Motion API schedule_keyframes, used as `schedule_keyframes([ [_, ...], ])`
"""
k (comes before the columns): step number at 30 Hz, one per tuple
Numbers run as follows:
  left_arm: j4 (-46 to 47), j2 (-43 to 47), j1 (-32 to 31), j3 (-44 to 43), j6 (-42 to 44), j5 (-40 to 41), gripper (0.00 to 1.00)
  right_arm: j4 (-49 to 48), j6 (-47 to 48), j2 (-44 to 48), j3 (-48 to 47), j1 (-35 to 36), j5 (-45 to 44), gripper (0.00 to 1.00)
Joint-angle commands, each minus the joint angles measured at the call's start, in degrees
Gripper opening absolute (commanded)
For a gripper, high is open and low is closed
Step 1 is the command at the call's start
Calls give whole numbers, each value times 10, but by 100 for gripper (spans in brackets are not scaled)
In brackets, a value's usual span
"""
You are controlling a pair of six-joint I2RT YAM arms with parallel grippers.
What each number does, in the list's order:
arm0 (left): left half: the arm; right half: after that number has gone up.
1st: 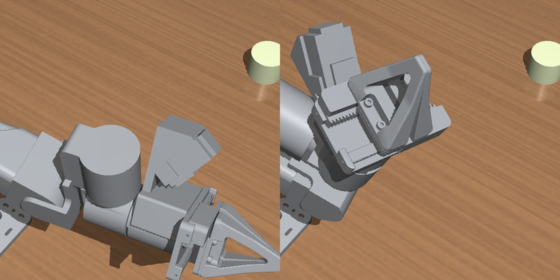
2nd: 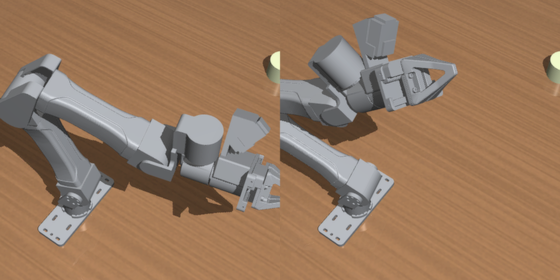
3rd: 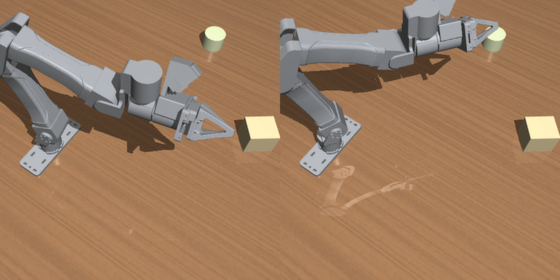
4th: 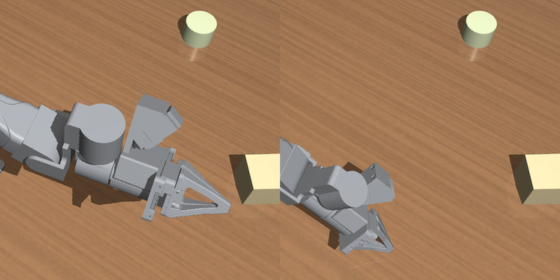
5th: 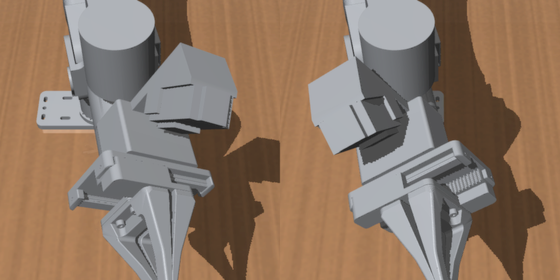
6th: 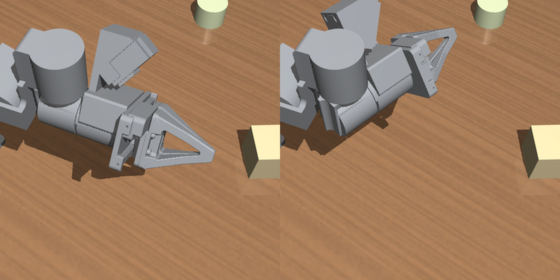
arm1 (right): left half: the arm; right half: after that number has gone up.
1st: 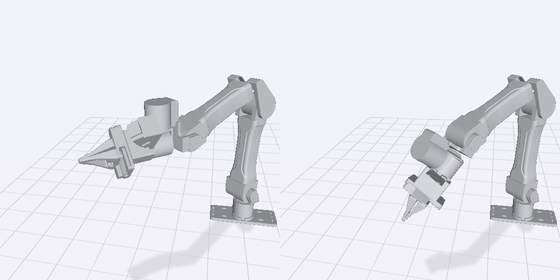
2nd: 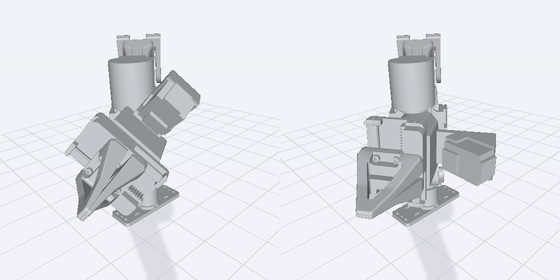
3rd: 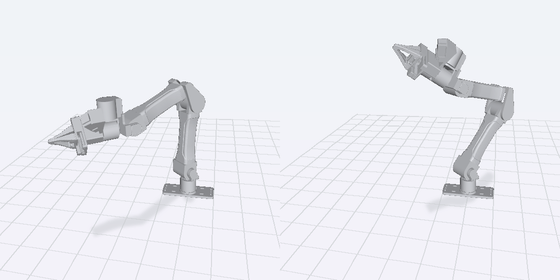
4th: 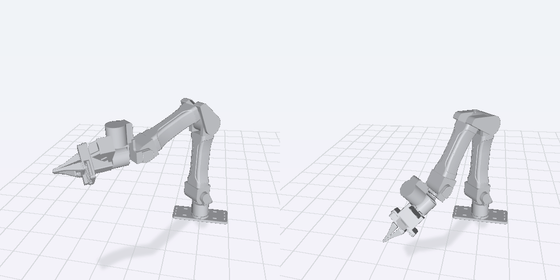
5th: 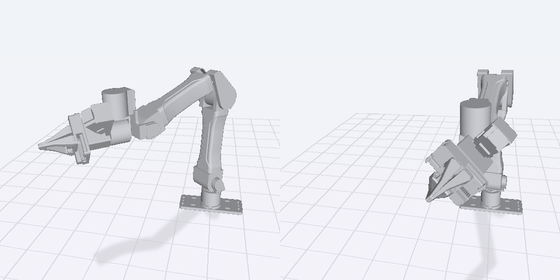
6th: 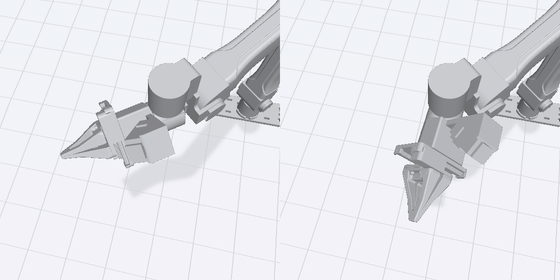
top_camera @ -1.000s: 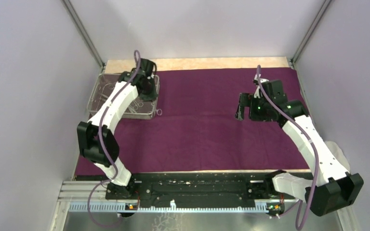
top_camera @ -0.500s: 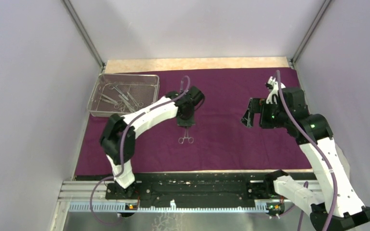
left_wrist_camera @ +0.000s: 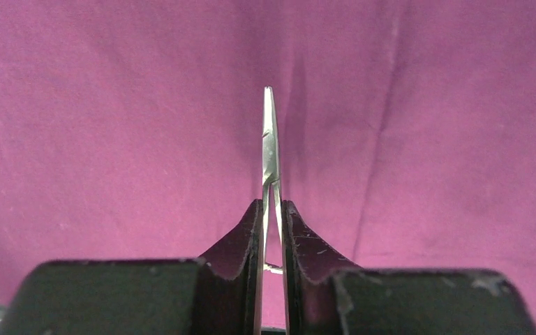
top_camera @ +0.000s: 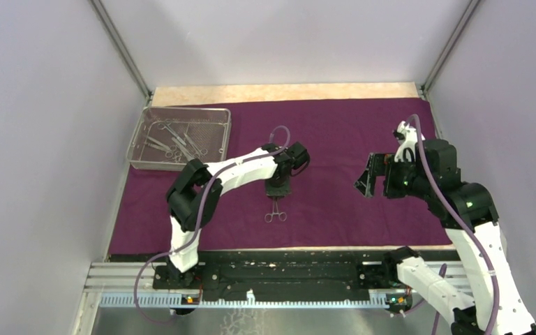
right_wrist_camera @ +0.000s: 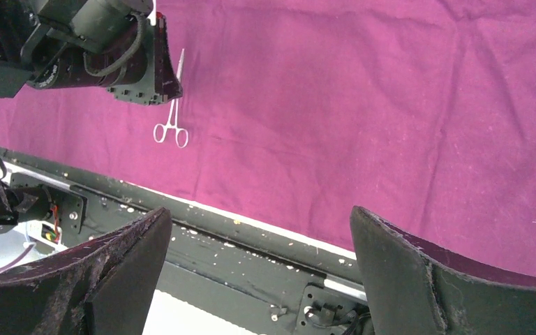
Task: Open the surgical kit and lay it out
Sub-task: Place the medical item in the surgical kit.
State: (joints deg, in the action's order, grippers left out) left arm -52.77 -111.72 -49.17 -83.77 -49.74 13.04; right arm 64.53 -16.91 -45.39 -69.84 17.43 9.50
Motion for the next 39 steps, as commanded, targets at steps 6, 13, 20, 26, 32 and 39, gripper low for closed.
schedule_keyframes([
  [6, -42, -48, 2, -50, -12, 33, 18, 6, 9, 12, -2, -5, 0, 99],
  [13, -61, -59, 6, -77, -12, 43, 18, 4, 8, 18, 4, -5, -4, 99],
  [20, -54, -59, 6, -62, -3, 38, 18, 2, 8, 18, 7, -5, -8, 99],
  [26, -58, -69, 7, -72, 3, 38, 21, -1, 9, 17, 9, -5, -7, 99],
  [32, -72, -60, 6, -76, 12, 46, 41, -2, 13, 15, 9, -5, -8, 99],
  [39, -88, 8, 8, -96, 82, 29, 77, -4, 18, 22, 17, -5, -4, 99],
])
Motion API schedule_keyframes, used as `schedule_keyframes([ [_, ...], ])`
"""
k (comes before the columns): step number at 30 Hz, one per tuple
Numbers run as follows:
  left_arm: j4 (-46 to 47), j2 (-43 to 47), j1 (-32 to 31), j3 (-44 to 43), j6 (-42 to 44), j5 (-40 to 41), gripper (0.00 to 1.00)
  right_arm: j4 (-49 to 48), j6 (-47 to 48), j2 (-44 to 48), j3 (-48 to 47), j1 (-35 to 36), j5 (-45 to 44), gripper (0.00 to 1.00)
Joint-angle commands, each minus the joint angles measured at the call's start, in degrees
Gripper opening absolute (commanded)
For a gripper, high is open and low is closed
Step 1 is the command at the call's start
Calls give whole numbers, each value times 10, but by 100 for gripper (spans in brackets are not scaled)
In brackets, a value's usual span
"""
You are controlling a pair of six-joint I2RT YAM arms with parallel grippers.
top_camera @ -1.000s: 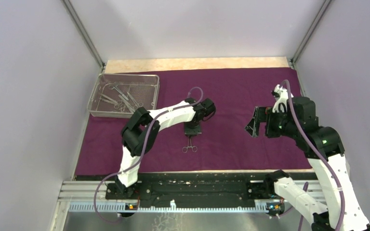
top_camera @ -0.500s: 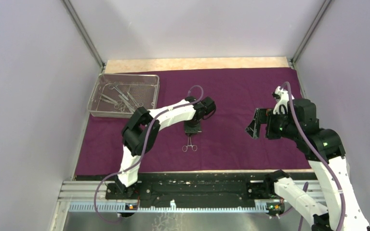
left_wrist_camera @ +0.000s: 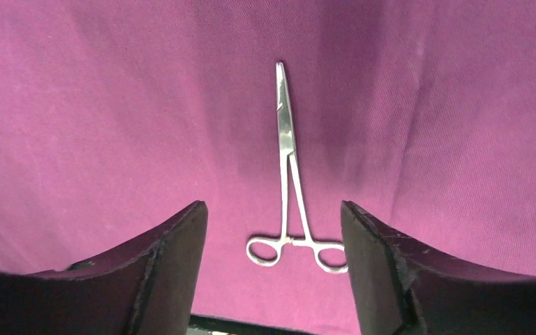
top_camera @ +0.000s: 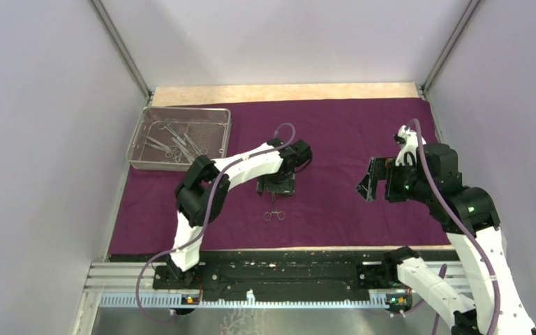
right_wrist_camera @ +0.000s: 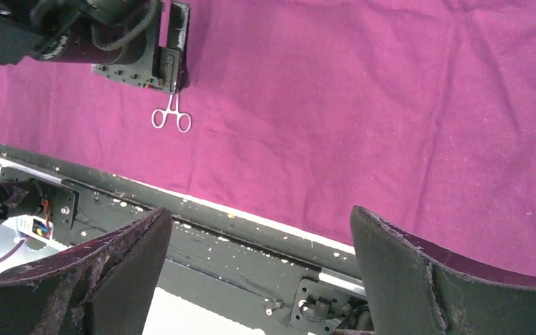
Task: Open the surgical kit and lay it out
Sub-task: Place the medical item in the surgical kit.
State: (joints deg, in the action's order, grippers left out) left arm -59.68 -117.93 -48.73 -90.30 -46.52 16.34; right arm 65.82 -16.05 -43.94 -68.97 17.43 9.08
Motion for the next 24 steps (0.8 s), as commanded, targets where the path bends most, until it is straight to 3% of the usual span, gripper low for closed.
schedule_keyframes([
  [1, -16, 85, 8, -29, 66, -10, 81, -20, 10, 11, 16, -5, 5, 99],
  [7, 25, 185, 48, -11, 164, -27, 89, -31, 0, 9, 35, -5, 11, 99],
  [15, 84, 261, 262, 29, 296, -67, 90, -58, 1, -38, 35, -5, -16, 99],
  [20, 135, 240, 381, 23, 345, -75, 90, -58, 2, -82, 30, -5, -21, 99],
  [24, 142, 177, 458, -2, 329, -103, 84, -64, 6, -113, 24, -5, -25, 99],
])
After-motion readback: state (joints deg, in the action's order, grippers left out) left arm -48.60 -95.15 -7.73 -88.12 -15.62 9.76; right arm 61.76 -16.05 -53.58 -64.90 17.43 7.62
